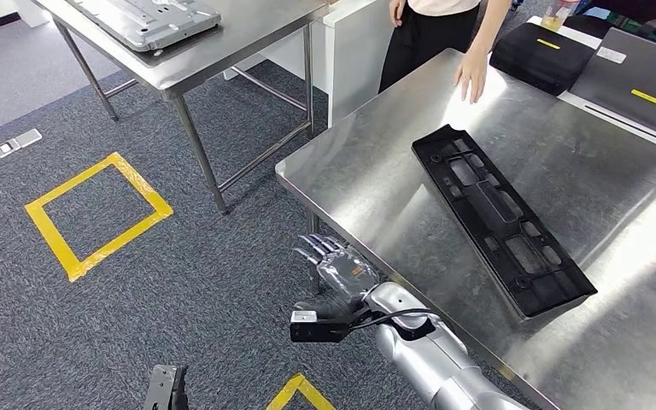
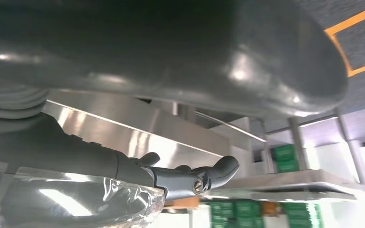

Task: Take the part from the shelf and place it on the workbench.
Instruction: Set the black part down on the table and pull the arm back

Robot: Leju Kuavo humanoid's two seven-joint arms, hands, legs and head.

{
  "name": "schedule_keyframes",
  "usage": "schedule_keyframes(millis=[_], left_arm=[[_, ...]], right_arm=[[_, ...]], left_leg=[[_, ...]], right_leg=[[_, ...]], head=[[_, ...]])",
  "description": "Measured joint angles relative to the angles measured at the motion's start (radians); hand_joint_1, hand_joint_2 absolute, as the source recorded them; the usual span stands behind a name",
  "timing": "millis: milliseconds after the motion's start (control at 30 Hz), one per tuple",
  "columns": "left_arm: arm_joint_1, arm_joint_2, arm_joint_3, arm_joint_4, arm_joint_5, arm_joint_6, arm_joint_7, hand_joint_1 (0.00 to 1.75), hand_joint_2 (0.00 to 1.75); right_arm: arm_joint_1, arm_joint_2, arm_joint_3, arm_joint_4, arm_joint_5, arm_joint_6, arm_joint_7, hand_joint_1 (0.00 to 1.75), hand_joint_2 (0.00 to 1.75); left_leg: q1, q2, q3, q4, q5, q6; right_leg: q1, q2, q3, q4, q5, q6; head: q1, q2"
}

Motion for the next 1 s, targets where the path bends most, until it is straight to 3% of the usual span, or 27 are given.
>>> schedule_keyframes(millis=[167, 500, 1000], left_arm=[[-0.002, 0.000, 0.004, -0.005, -0.016, 0.000, 0.002, 0.00, 0.00], [-0.006, 0.000, 0.017, -0.005, -0.039, -0.001, 0.015, 0.00, 0.00], [-0.007, 0.000, 0.032, -0.006, -0.055, -0.007, 0.020, 0.00, 0.00]], right_arm=[[0.003, 0.006, 0.039, -0.039, -0.017, 0.040, -0.017, 0.00, 0.00], [0.006, 0.010, 0.079, 0.008, -0.205, 0.147, -0.067, 0.00, 0.00], [0.031, 0.028, 0.084, 0.149, -0.256, 0.207, -0.095, 0.00, 0.00]], left_leg=[[0.000, 0.000, 0.000, 0.000, 0.000, 0.000], [0.000, 0.000, 0.000, 0.000, 0.000, 0.000], [0.000, 0.000, 0.000, 0.000, 0.000, 0.000]], right_leg=[[0.000, 0.000, 0.000, 0.000, 0.000, 0.000], [0.000, 0.000, 0.000, 0.000, 0.000, 0.000], [0.000, 0.000, -0.001, 0.000, 0.000, 0.000]], head=[[0.000, 0.000], [0.000, 0.000], [0.000, 0.000]])
